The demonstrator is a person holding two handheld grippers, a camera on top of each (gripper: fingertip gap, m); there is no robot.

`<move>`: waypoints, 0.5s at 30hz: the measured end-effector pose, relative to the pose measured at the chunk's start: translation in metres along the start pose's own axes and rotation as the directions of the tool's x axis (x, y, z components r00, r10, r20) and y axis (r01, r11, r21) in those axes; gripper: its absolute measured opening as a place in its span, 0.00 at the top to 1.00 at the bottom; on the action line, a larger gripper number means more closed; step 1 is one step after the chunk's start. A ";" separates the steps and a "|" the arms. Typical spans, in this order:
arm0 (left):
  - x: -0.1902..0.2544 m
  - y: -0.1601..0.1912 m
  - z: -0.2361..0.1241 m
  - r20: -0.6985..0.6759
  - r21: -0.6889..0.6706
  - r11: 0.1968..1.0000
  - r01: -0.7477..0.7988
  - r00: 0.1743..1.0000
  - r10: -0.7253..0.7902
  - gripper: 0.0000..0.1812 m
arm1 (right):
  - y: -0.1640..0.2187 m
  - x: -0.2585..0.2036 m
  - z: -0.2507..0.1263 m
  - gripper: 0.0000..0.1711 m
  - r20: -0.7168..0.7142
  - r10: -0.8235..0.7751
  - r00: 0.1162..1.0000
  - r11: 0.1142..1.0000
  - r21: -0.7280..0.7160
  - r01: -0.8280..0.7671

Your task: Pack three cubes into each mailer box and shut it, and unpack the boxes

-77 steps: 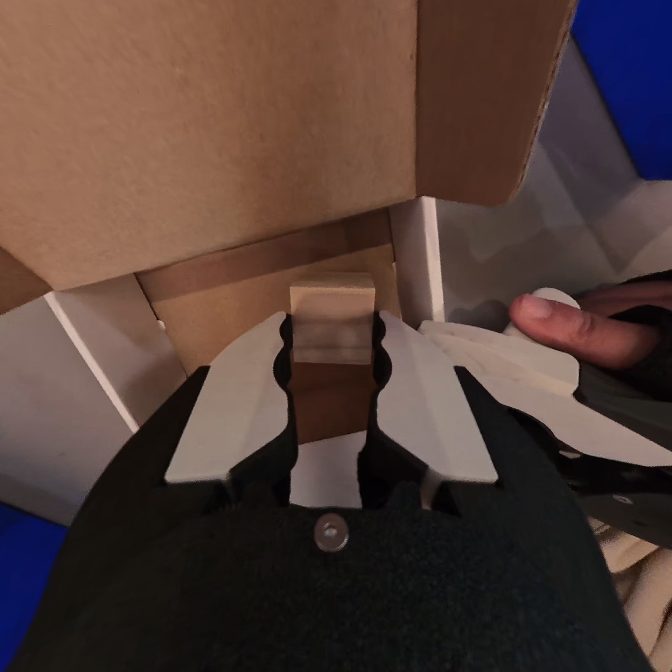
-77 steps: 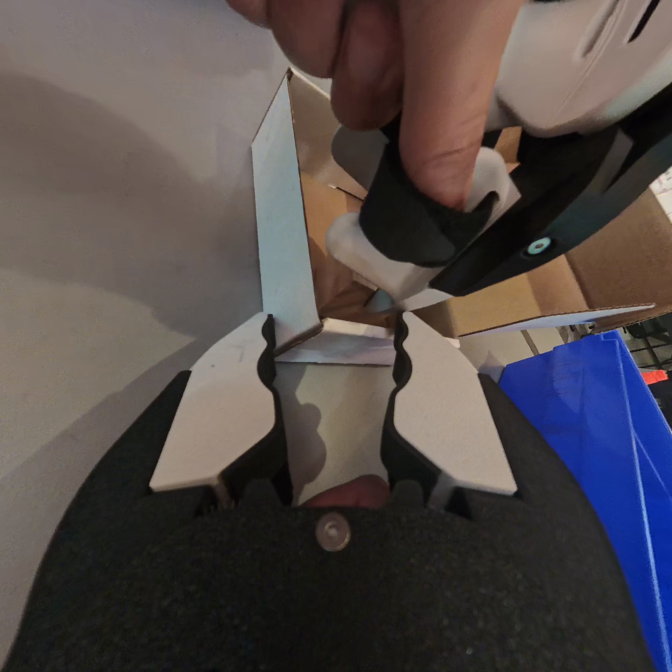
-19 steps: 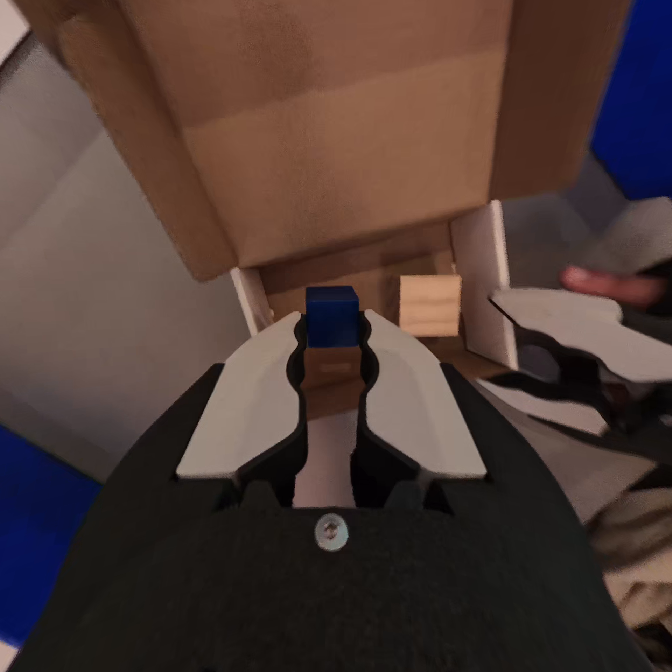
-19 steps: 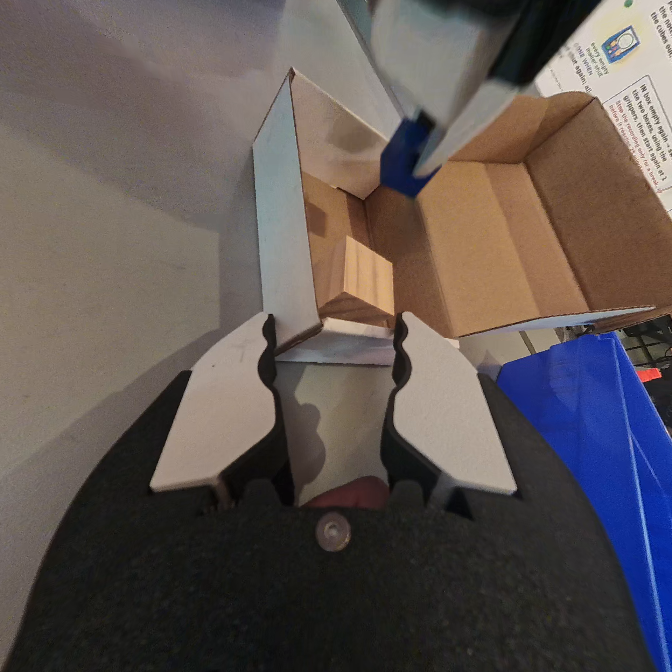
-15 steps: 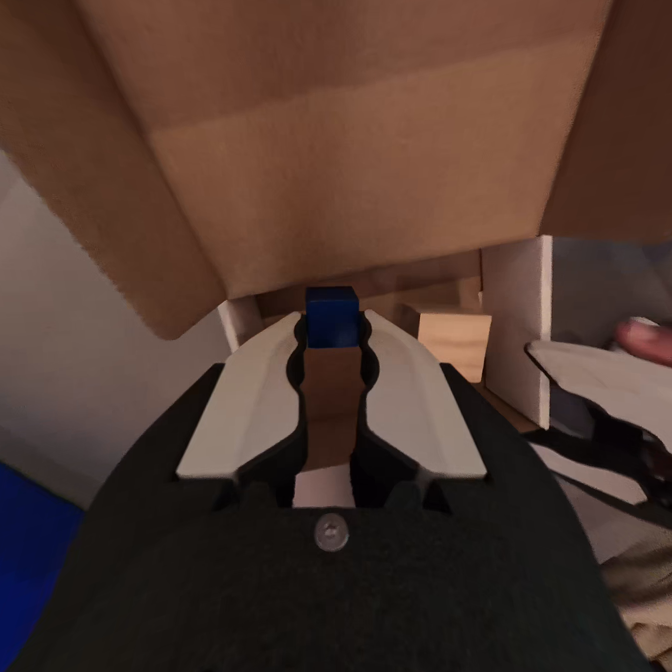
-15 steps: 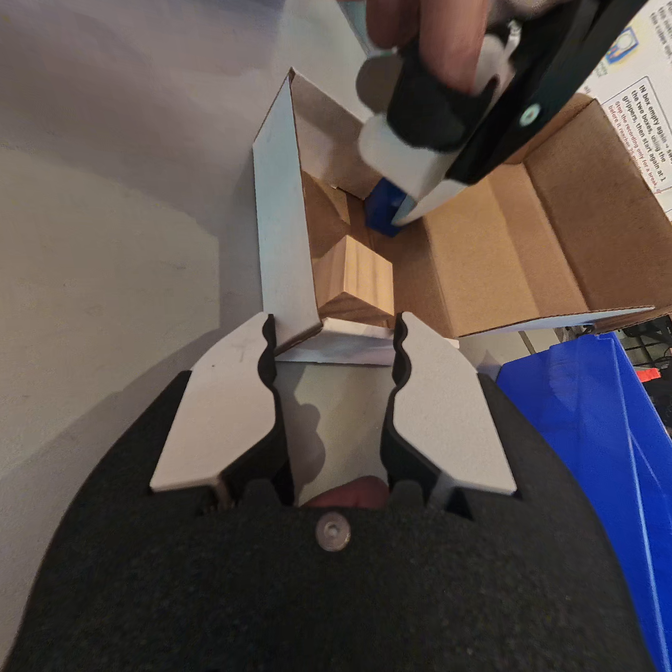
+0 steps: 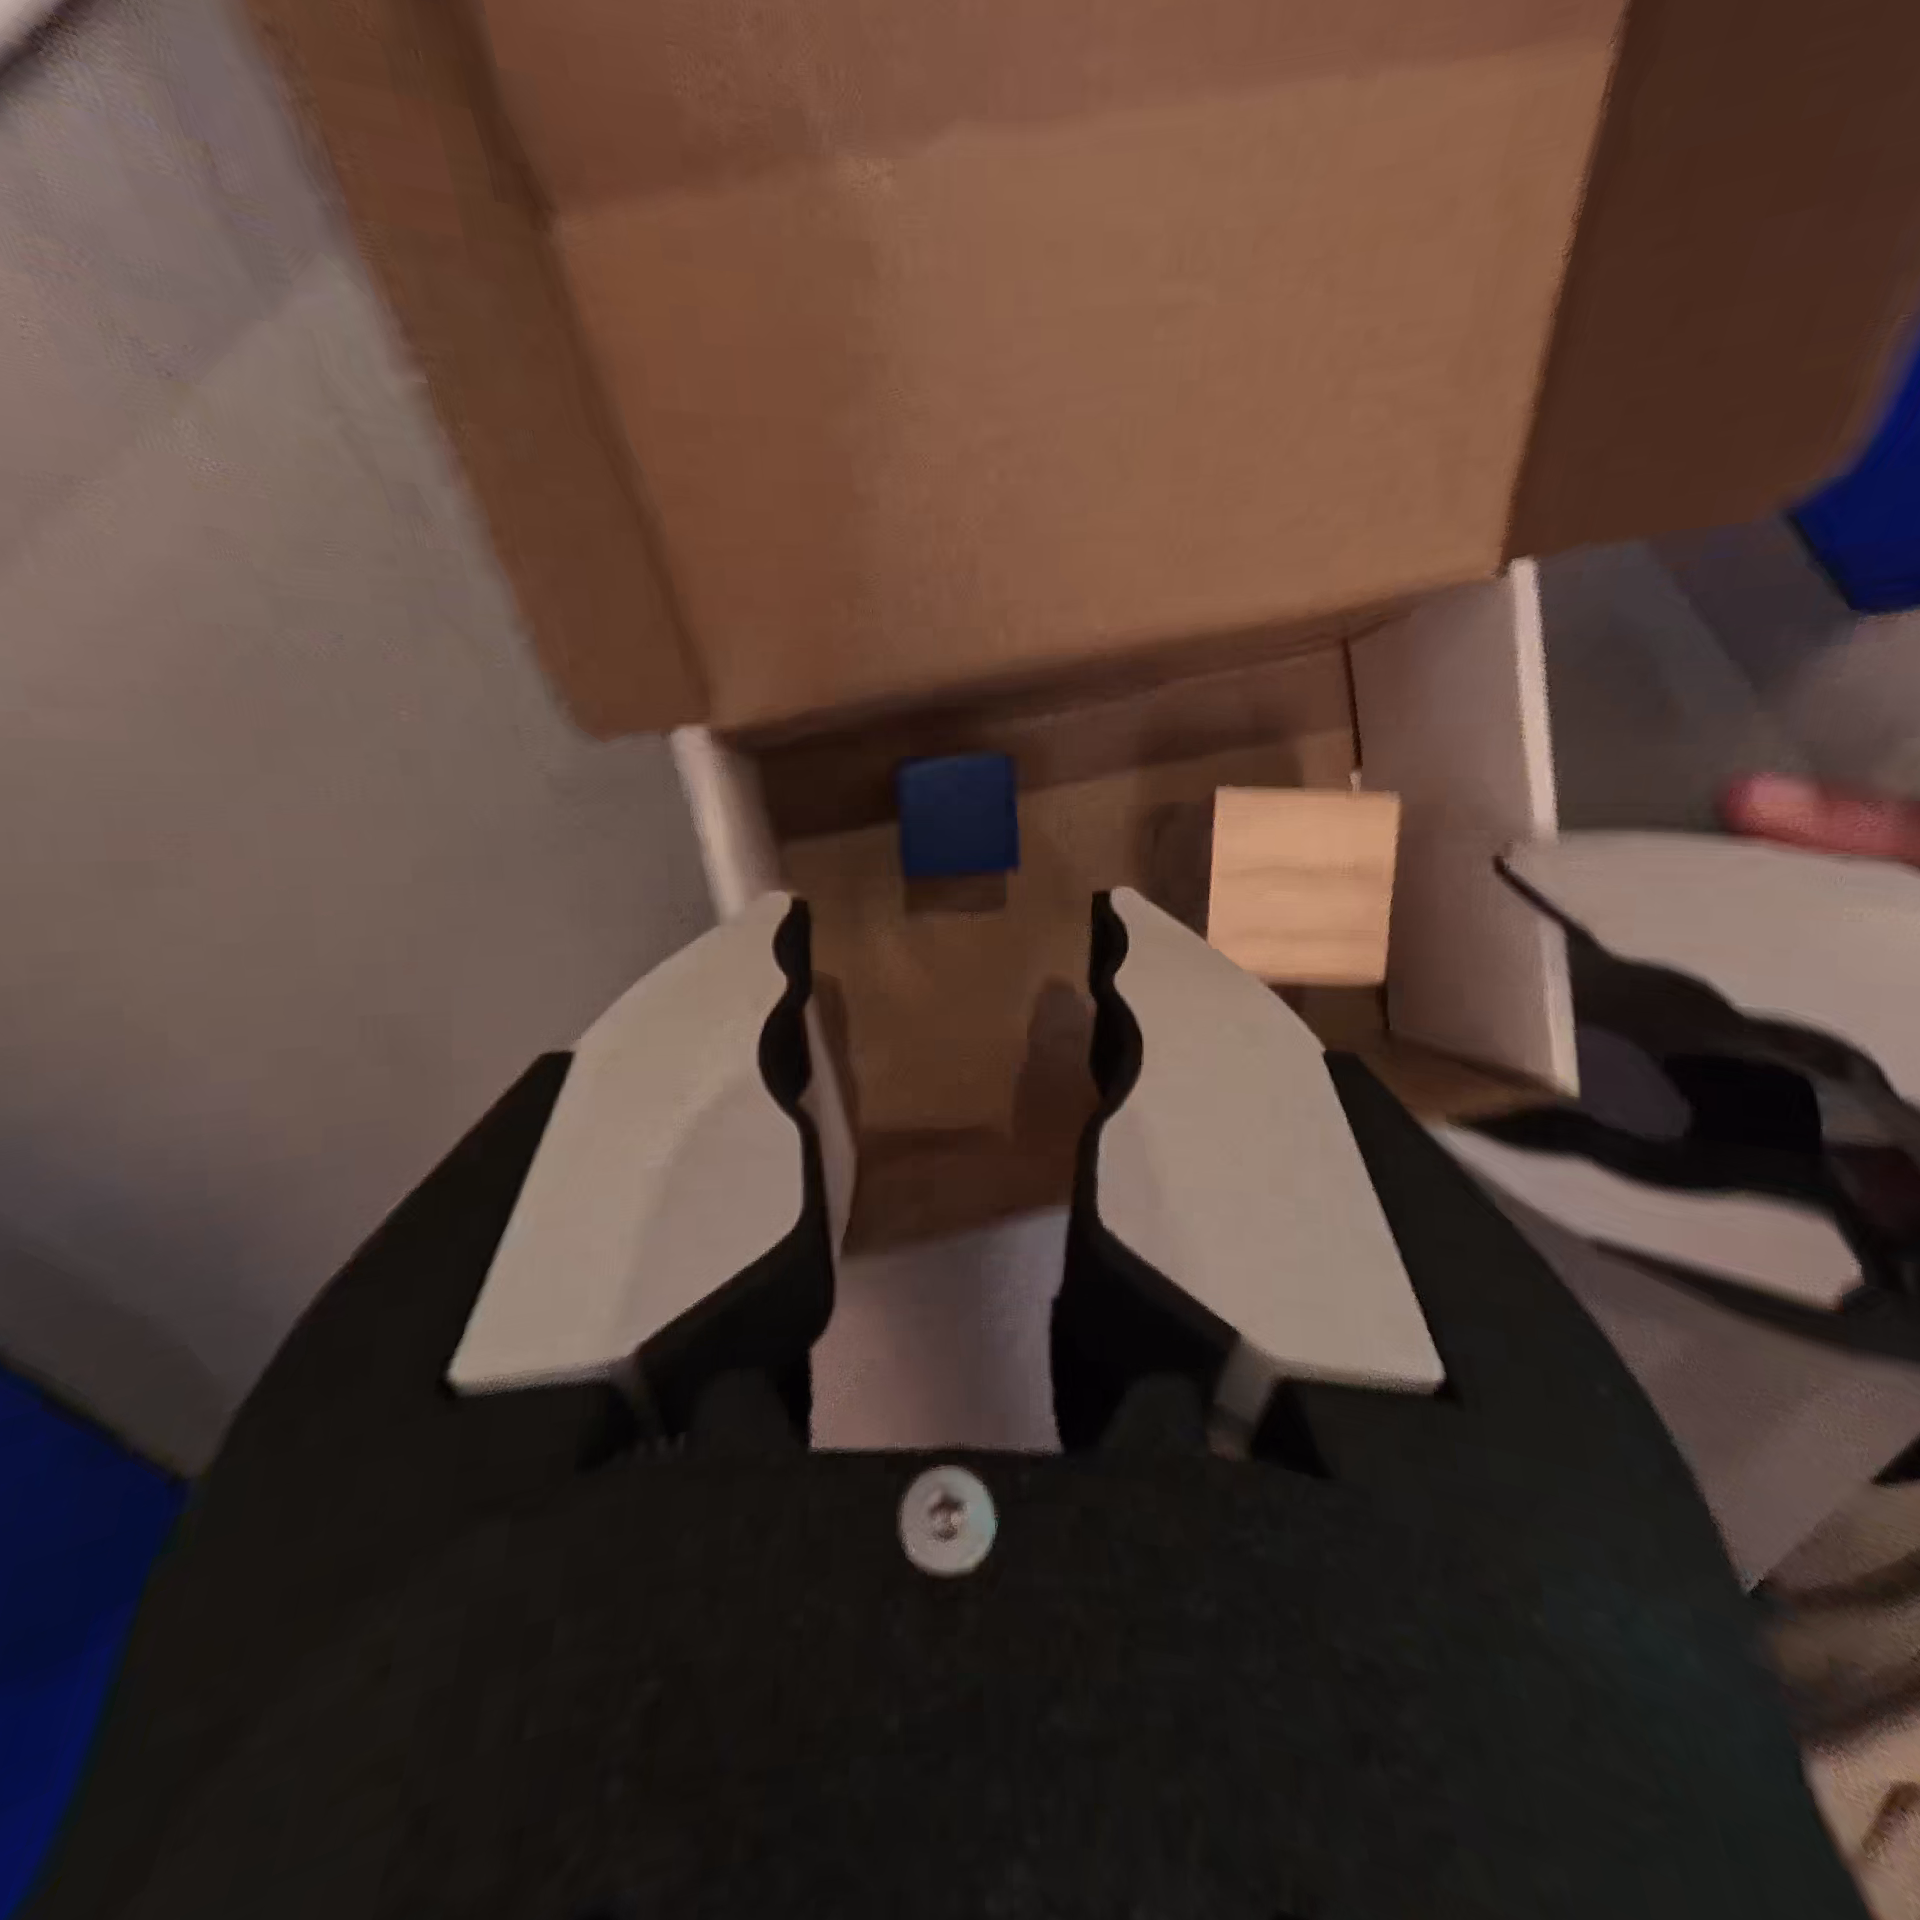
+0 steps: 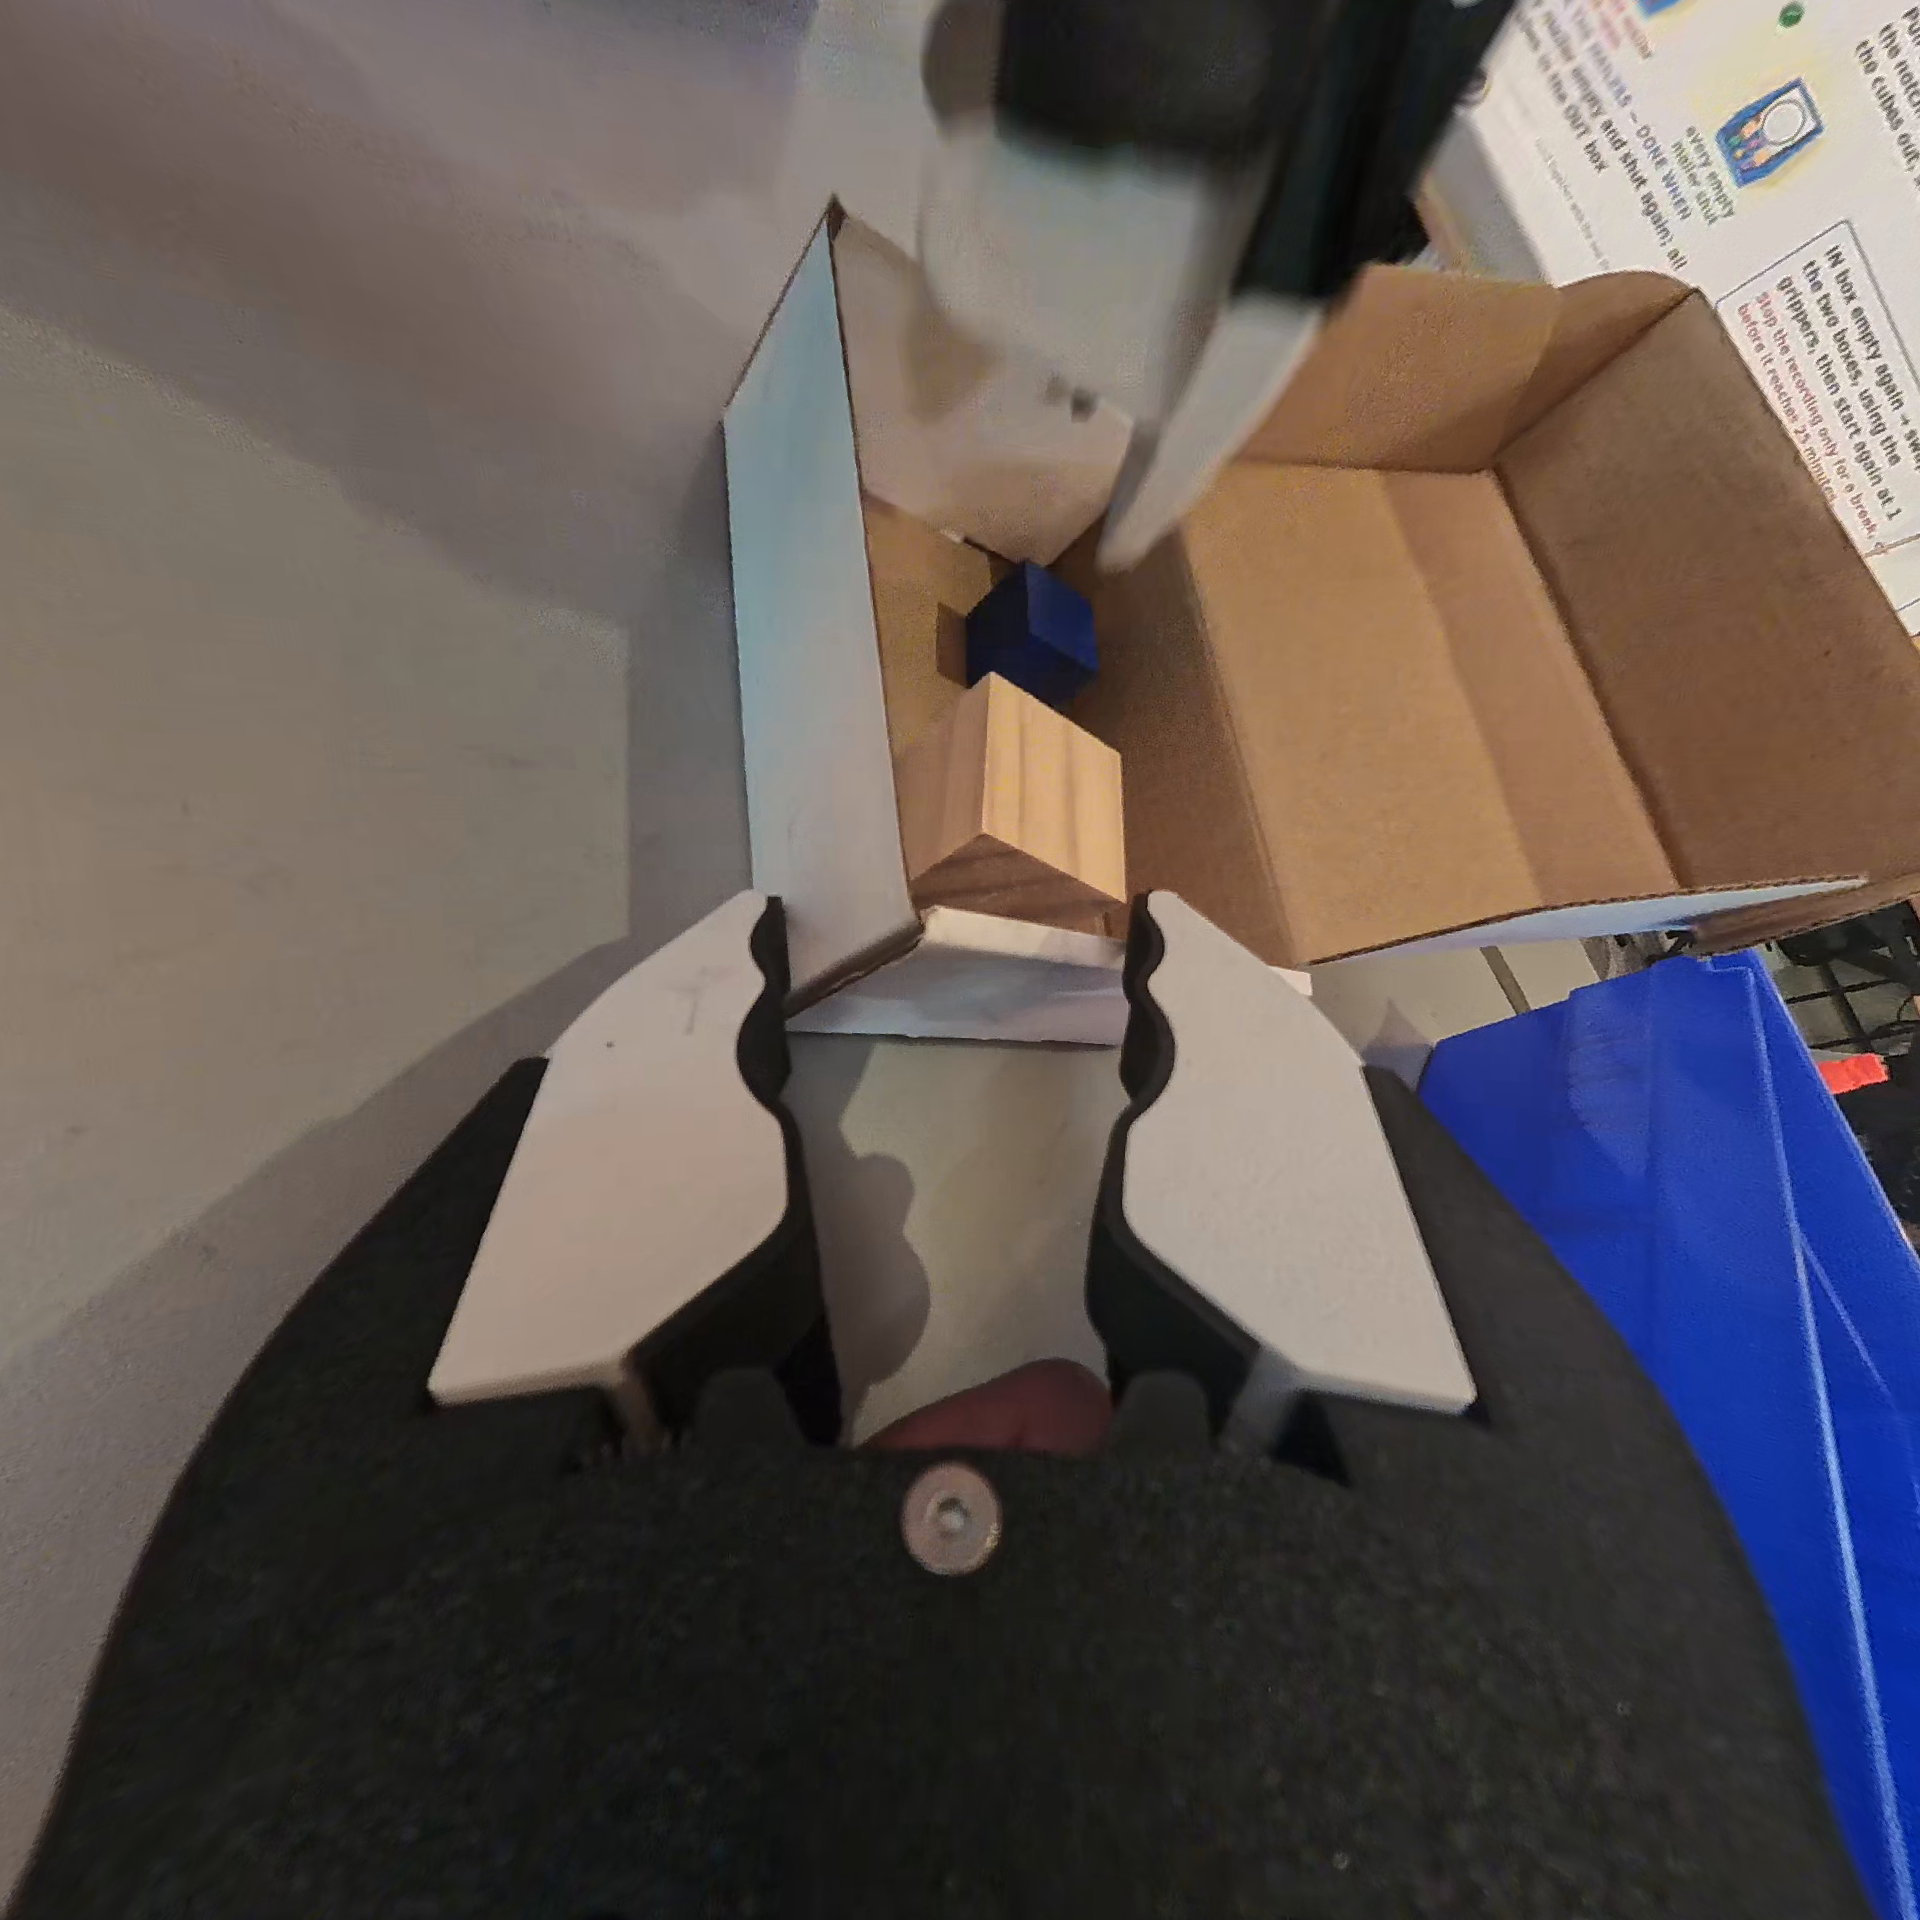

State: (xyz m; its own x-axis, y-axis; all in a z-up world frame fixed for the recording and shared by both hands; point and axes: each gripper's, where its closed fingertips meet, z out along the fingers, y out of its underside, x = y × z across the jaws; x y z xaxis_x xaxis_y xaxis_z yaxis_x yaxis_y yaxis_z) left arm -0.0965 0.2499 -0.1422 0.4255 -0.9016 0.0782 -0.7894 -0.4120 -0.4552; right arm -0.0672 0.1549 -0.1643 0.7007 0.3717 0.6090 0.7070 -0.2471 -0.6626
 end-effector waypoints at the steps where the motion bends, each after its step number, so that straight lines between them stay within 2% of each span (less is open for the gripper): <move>1: -0.003 0.003 -0.018 -0.010 0.046 0.999 -0.019 1.000 0.019 0.72 | 0.000 0.000 0.000 0.64 0.000 0.000 1.000 1.000 0.000 0.000; 6: -0.022 0.029 -0.136 -0.019 0.320 0.939 -0.125 0.990 0.138 0.77 | 0.000 0.000 0.000 0.64 0.000 0.000 1.000 1.000 0.001 0.000; 8: -0.034 0.053 -0.174 0.015 0.368 0.901 -0.232 0.970 0.244 0.80 | 0.000 0.000 0.000 0.64 0.000 0.000 1.000 1.000 0.001 0.000; 11: -0.059 0.103 -0.192 0.051 0.286 0.880 -0.380 0.923 0.382 0.78 | 0.000 0.000 0.000 0.64 0.002 0.001 1.000 1.000 0.002 -0.001; 15: -0.100 0.154 -0.174 0.052 0.082 0.885 -0.458 0.889 0.455 0.74 | 0.000 0.000 0.000 0.64 0.001 0.000 1.000 1.000 0.001 0.000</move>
State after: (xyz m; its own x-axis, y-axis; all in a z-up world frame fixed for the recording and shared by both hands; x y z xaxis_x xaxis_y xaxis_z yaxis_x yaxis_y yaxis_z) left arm -0.3377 0.2540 -0.0663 0.0420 -0.9822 -0.1833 -0.8574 0.0588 -0.5112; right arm -0.0672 0.1550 -0.1641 0.7009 0.3721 0.6085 0.7066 -0.2462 -0.6634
